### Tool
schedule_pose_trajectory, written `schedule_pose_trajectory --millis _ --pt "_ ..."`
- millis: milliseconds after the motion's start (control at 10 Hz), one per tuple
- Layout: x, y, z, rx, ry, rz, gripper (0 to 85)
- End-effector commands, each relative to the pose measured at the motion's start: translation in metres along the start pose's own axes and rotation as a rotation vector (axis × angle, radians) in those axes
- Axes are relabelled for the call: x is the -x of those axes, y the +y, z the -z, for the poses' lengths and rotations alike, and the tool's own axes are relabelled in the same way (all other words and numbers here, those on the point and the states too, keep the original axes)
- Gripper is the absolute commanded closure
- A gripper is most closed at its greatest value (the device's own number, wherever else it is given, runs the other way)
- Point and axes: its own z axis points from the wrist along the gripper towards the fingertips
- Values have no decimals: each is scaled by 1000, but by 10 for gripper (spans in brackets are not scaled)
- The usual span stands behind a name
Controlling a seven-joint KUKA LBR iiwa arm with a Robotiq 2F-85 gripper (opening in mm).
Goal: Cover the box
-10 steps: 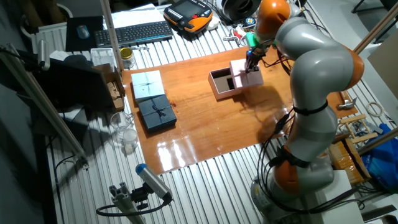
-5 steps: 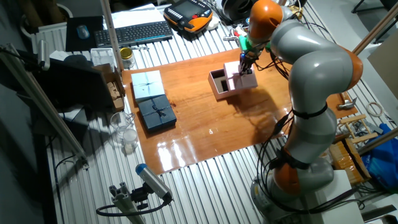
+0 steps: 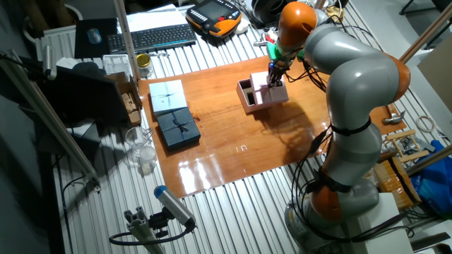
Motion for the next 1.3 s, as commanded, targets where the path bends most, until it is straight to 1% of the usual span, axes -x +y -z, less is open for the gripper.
schedule_pose_trajectory --millis 0,400,500,800,900,1000,1100,1200 --pt "-1 0 -1 -1 0 10 850" --pt "-1 -1 -1 -2 4 49 850" --pt "-1 -1 -1 -7 -13 51 850" --pt "-1 -1 -1 20 -47 40 850" --pt "-1 -1 -1 30 -43 50 850" --pt "-1 -1 -1 32 -38 67 850" --pt "-1 -1 -1 46 -37 82 850" --pt "-1 -1 -1 47 -52 85 850"
